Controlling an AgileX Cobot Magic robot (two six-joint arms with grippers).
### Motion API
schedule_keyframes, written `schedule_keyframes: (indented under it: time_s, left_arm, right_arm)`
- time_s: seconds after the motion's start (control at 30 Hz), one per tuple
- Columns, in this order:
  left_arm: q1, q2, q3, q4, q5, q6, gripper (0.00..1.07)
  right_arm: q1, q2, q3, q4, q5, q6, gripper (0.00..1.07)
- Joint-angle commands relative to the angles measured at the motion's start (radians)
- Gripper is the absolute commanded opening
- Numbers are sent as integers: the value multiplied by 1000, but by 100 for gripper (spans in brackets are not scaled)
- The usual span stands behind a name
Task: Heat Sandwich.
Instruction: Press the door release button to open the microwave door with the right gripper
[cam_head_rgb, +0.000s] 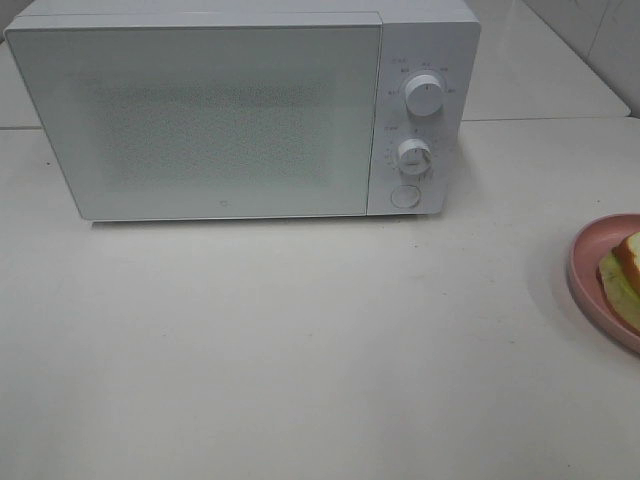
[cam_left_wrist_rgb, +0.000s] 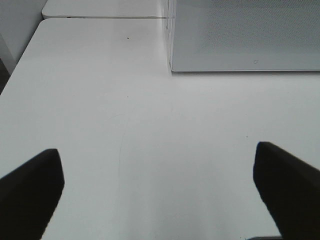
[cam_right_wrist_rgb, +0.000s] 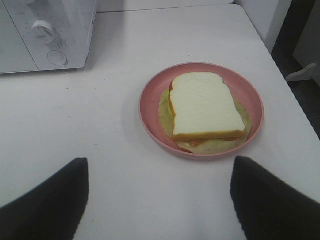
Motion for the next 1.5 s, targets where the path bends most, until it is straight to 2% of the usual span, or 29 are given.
schedule_keyframes:
  time_s: [0.03,0.47,0.63,0.93,1.5]
  left_arm:
    - [1,-26,4,-3,-6,-3,98]
    - [1,-26,4,-3,-6,-3,98]
    - [1,-26,4,-3,-6,-3,98]
    - [1,-26,4,-3,-6,-3,98]
    - [1,-26,4,-3,-6,-3,98]
  right_arm:
    - [-4,-26,-2,-2,-9,-18,75]
    - [-4,-26,-7,-2,-13,-18,75]
    - [-4,-4,-48,0,-47,-18,75]
    - [-4,136,-65,0,-135,-18,75]
    - [-4,462,-64,-1,-458,-18,75]
